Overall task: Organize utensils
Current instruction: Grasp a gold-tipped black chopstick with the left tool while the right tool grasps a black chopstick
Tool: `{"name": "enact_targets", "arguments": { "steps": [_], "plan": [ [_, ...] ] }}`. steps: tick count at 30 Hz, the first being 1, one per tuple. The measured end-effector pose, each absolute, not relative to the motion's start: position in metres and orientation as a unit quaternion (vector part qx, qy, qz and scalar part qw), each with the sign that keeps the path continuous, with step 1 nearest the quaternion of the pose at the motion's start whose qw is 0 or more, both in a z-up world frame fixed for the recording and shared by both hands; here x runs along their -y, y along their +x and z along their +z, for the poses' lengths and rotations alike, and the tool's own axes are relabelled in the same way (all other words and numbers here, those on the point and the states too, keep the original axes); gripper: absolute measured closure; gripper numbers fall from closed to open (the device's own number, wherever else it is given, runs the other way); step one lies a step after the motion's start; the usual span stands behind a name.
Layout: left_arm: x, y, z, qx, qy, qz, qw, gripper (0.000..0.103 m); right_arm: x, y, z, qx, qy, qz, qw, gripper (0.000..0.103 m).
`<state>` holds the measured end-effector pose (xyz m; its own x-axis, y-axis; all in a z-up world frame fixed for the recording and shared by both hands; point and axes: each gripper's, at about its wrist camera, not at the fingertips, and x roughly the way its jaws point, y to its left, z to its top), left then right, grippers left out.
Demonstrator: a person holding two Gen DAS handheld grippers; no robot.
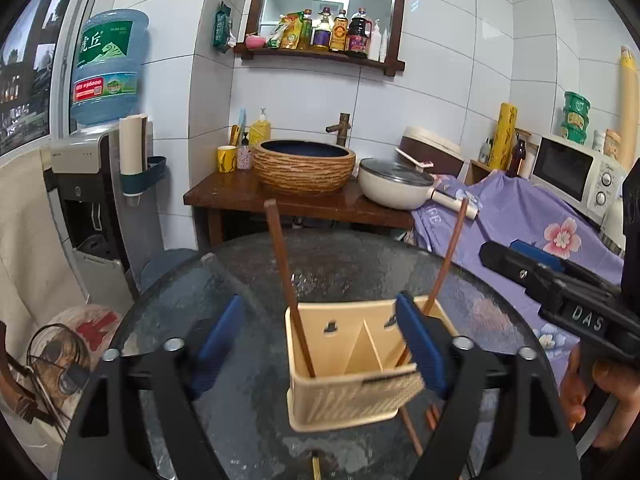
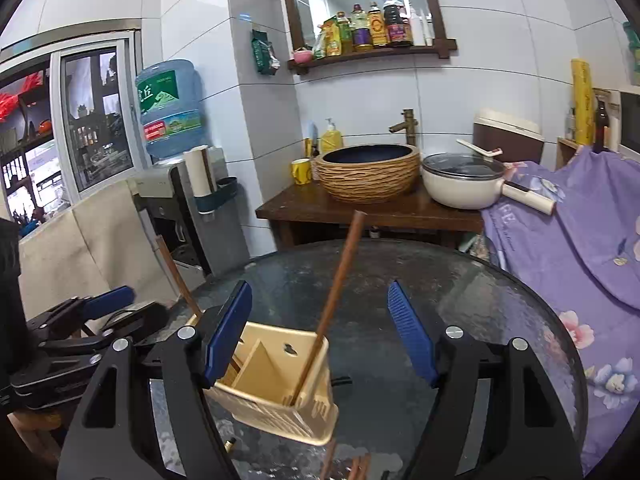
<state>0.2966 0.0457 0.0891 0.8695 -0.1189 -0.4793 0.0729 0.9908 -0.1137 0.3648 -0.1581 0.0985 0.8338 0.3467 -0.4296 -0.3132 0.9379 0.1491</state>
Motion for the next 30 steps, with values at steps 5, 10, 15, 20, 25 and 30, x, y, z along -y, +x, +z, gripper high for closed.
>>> {"name": "enact_targets", "arguments": {
  "steps": [5, 10, 15, 20, 25, 30],
  "plan": [
    [-0.050, 0.254, 0.070, -0.243, -0.048, -0.042, 0.968, 0.007, 0.173, 0.335, 0.075, -0.248, 0.006, 0.160, 0.956, 0.033],
    [-0.056, 0.240, 0.024, -0.300, -0.028, -0.012, 0.954, 0.007, 0.185, 0.318, 0.021, -0.333, -0.020, 0.146, 0.931, 0.033],
    [-0.063, 0.238, -0.026, -0.371, -0.021, -0.006, 0.928, 0.025, 0.194, 0.309, -0.034, -0.409, -0.028, 0.119, 0.904, 0.048],
    [-0.063, 0.241, -0.051, -0.414, -0.025, -0.023, 0.910, 0.046, 0.188, 0.299, -0.058, -0.435, -0.042, 0.111, 0.893, 0.058],
    [-0.059, 0.245, -0.058, -0.425, -0.023, -0.034, 0.904, 0.056, 0.182, 0.295, -0.067, -0.445, -0.053, 0.104, 0.888, 0.067],
    [-0.050, 0.252, -0.062, -0.434, -0.015, -0.040, 0.900, 0.062, 0.180, 0.297, -0.077, -0.457, -0.051, 0.102, 0.882, 0.073]
  ]
}}
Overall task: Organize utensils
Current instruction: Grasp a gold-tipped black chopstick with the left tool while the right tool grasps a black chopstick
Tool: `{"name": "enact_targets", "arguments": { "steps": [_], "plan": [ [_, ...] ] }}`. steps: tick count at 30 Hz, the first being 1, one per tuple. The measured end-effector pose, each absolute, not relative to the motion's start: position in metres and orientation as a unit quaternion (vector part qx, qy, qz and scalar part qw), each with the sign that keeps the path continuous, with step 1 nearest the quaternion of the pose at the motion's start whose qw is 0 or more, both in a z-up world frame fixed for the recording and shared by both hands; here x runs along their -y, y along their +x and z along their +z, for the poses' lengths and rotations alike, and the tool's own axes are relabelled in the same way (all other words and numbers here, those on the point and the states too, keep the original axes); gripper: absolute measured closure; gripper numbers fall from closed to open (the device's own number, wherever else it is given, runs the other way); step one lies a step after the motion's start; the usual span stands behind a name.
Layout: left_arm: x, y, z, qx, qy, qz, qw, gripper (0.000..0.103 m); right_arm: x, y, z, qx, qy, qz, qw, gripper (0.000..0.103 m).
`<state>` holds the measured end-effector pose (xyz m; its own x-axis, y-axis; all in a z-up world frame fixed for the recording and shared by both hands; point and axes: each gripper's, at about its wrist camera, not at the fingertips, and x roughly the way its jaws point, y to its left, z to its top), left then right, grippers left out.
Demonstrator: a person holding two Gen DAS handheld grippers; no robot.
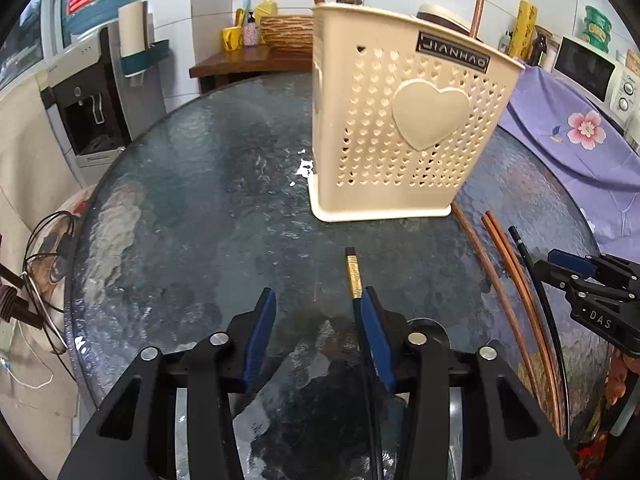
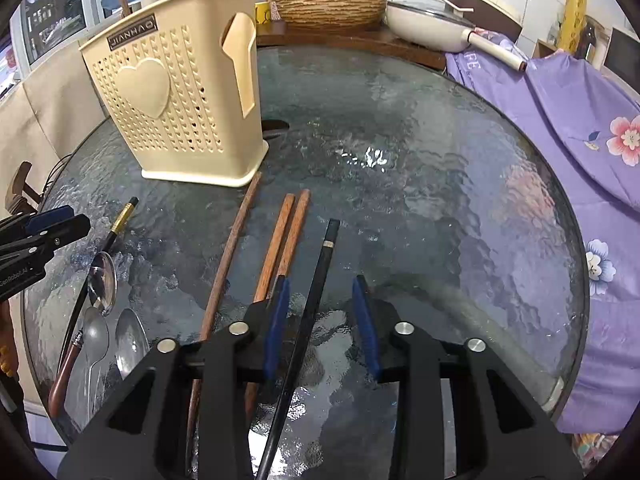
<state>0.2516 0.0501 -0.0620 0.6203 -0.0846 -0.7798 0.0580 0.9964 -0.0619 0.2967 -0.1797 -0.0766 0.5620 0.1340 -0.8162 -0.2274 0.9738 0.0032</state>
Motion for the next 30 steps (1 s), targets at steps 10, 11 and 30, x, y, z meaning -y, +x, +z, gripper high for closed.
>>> {"name": "enact_targets", "arguments": {
  "steps": [10, 11, 30],
  "plan": [
    [-0.040, 0.269, -0.073, -0.452, -0.010, -0.044, 0.891, 0.067, 0.181, 0.306, -0.087, -0.468, -0.047, 0.098, 0.877, 0.079],
    [-0.040, 0.270, -0.074, -0.453, -0.009, -0.044, 0.890, 0.068, 0.181, 0.307, -0.087, -0.469, -0.047, 0.098, 0.877, 0.079],
    [-0.019, 0.294, -0.080, -0.466, 0.023, -0.046, 0.883, 0.090, 0.167, 0.350, -0.086, -0.476, -0.058, 0.105, 0.871, 0.092]
  ]
}}
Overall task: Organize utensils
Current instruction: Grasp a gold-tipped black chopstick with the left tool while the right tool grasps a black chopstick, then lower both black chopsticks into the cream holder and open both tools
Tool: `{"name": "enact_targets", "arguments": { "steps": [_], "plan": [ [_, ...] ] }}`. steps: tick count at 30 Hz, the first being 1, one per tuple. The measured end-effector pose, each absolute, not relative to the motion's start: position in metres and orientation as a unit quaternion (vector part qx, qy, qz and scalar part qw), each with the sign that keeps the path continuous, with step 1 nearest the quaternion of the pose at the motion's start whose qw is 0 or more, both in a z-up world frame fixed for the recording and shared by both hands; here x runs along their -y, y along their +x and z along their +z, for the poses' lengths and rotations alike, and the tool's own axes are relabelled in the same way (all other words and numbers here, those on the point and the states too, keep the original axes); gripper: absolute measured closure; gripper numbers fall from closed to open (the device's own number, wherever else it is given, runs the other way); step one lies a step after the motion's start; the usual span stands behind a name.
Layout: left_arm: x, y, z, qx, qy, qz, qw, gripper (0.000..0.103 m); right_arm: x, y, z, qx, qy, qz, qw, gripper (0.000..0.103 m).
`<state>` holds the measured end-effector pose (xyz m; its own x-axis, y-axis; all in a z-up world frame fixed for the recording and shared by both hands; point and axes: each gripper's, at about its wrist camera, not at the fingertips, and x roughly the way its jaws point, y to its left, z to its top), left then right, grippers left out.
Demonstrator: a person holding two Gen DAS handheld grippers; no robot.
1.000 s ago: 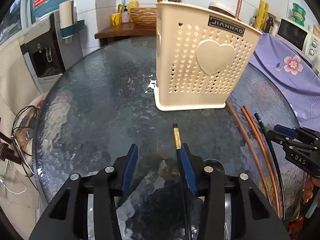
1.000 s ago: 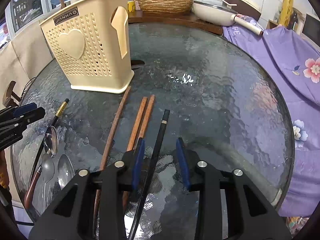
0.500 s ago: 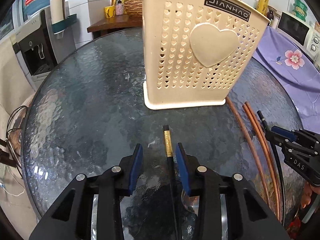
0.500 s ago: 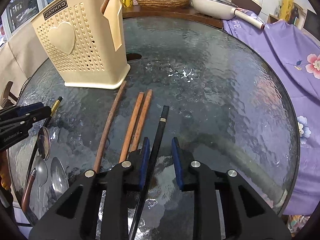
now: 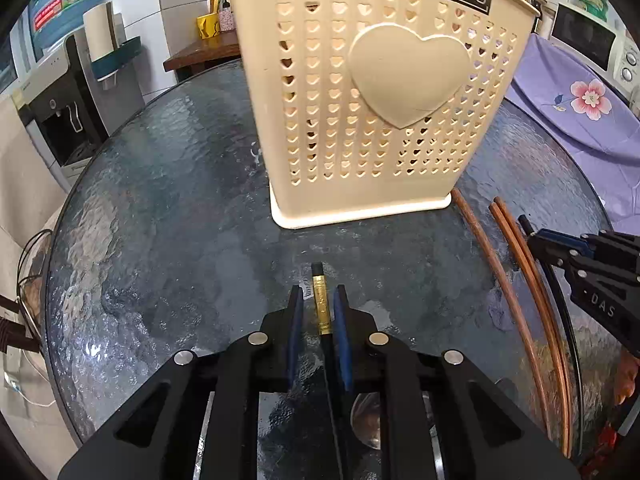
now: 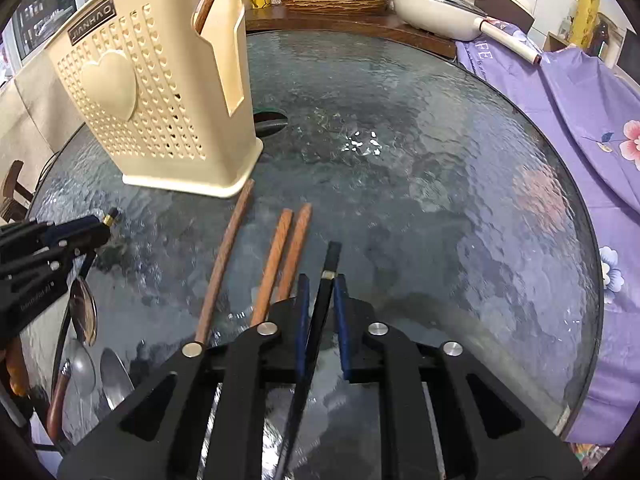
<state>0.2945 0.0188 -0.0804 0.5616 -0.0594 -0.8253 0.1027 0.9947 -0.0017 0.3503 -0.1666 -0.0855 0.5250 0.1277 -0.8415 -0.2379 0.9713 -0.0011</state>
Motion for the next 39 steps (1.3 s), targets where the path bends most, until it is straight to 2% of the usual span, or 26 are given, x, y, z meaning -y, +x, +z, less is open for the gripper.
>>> {"name": "enact_targets", "arguments": {
  "steps": [3, 19, 26, 39],
  "plan": [
    [-0.014, 0.294, -0.081, -0.464, 0.027, -0.044, 0.885, 0.095, 0.164, 0.353, -0.086, -0.475, -0.062, 0.105, 0.871, 0.093],
    [-0.019, 0.295, -0.080, -0.462, -0.005, -0.055, 0.885, 0.096, 0.176, 0.349, -0.082, -0.438, -0.022, 0.116, 0.891, 0.095],
    [-0.024, 0.286, -0.060, -0.432, -0.015, -0.056, 0.900, 0.096, 0.180, 0.339, -0.053, -0.388, -0.012, 0.129, 0.913, 0.095],
    [-0.043, 0.240, 0.014, -0.343, -0.048, -0.082, 0.934, 0.096, 0.190, 0.283, 0.026, -0.285, 0.015, 0.186, 0.940, 0.095]
  ]
}}
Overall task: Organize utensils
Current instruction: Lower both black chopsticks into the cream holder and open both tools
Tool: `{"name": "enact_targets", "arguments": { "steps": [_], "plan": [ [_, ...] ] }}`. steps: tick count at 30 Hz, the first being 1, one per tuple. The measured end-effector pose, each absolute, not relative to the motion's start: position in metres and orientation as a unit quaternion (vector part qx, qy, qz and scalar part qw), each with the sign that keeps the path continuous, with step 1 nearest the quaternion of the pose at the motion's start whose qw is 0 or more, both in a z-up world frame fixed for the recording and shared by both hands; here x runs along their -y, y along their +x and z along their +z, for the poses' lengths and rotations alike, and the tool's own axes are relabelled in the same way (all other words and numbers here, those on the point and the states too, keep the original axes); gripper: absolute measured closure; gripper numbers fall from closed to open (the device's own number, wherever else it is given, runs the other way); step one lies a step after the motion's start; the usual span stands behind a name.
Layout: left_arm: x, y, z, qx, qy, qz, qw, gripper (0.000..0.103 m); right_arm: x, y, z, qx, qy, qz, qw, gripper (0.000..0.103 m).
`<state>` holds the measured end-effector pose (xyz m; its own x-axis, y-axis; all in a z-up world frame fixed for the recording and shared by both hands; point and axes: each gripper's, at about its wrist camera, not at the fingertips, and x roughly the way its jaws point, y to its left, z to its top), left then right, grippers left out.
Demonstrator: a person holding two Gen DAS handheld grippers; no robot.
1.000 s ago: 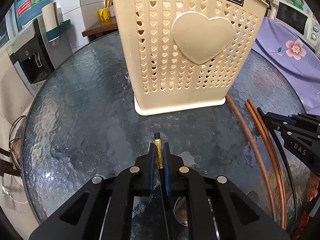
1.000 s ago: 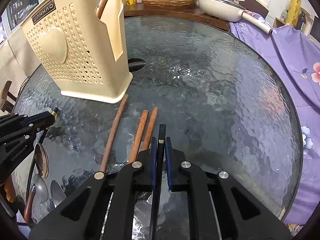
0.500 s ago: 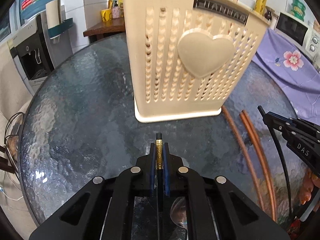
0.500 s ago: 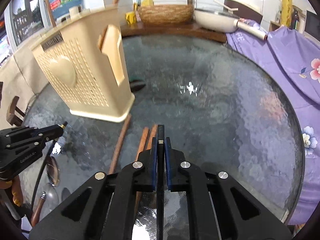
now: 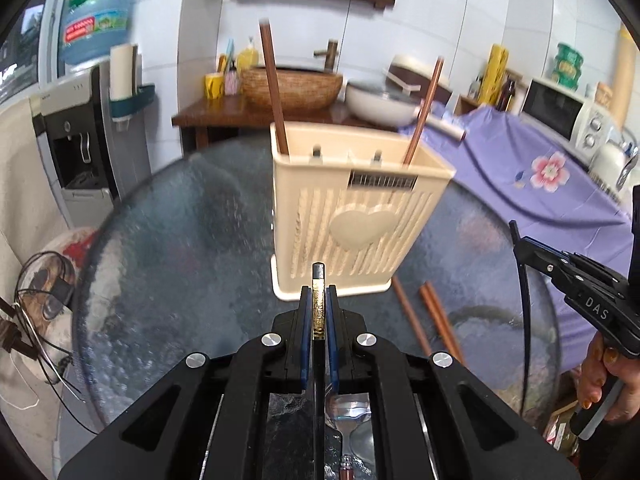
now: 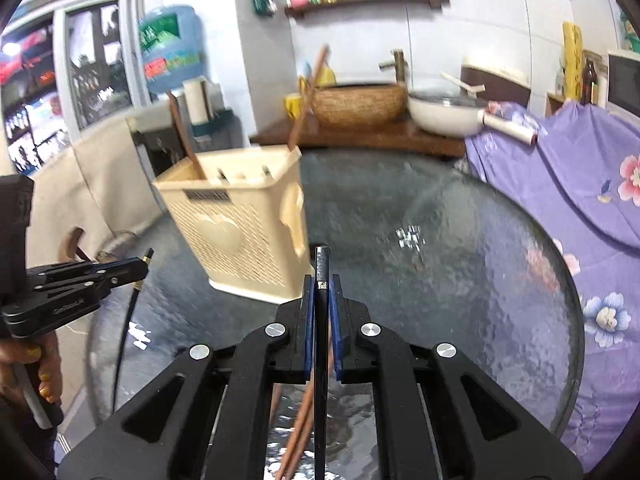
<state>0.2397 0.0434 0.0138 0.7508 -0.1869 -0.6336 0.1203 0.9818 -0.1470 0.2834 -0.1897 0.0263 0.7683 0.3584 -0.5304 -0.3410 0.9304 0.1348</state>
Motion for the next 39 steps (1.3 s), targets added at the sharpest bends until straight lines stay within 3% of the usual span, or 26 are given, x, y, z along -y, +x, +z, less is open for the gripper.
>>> {"name": "enact_targets", "arguments": {
  "steps": [9, 26, 39],
  "plan": [
    [-0.047, 0.200, 0.064, -0.276, -0.044, -0.097, 0.955, 0.096, 0.194, 0.248, 0.073, -0.231, 0.020, 0.217, 0.948, 0.095],
    [-0.047, 0.186, 0.108, -0.233, -0.035, -0.113, 0.965, 0.096, 0.184, 0.247, 0.129, -0.199, 0.017, 0.257, 0.945, 0.095],
    [-0.042, 0.220, 0.211, -0.157, -0.033, -0.112, 0.981, 0.096, 0.157, 0.300, 0.232, -0.169, 0.042, 0.291, 0.941, 0.095]
  ]
}}
